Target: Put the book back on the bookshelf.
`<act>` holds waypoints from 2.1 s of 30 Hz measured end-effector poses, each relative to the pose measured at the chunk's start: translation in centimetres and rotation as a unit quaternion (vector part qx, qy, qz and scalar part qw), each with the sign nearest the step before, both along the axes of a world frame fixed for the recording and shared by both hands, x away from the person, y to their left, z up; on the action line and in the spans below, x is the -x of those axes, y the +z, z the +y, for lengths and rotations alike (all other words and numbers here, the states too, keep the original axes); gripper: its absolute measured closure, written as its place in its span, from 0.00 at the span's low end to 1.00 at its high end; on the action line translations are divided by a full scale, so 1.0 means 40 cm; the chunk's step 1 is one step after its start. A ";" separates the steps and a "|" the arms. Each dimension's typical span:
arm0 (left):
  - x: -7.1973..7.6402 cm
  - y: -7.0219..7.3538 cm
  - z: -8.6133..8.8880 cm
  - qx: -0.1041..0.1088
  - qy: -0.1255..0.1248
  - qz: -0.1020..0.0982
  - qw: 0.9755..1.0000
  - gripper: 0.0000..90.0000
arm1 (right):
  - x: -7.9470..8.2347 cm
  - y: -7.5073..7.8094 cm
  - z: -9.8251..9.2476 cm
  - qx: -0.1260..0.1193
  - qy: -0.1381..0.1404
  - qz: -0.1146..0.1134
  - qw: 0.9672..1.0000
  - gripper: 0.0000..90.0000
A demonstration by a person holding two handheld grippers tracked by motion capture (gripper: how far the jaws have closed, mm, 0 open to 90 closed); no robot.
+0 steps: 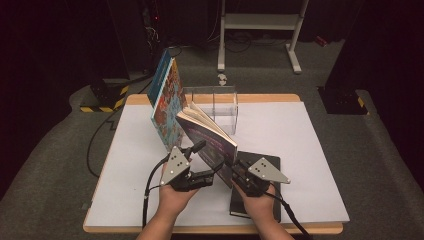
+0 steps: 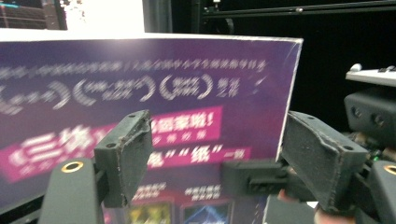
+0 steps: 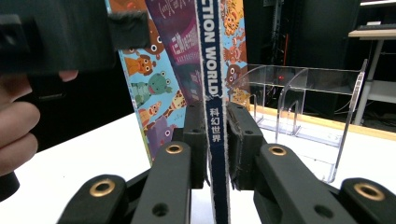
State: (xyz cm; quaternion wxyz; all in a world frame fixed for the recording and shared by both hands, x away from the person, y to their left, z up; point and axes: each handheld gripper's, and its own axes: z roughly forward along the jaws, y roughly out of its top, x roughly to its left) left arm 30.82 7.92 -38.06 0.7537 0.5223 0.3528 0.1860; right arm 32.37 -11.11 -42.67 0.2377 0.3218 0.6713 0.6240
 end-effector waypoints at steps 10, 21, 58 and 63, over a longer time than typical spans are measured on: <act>-0.018 0.009 -0.025 0.001 -0.016 0.004 1.000 0.26 | 0.006 -0.003 0.006 0.000 0.006 -0.003 1.000 0.86; -0.023 0.004 -0.023 0.005 -0.012 0.010 1.000 0.26 | 0.030 -0.040 -0.037 0.035 0.023 0.027 0.999 0.75; 0.001 -0.006 -0.039 -0.023 0.049 0.022 0.998 0.19 | 0.041 -0.063 0.014 0.050 0.082 0.047 0.994 0.71; -0.004 -0.010 -0.034 -0.028 0.064 0.029 0.997 0.22 | 0.042 -0.065 0.029 0.051 0.093 0.044 0.993 0.70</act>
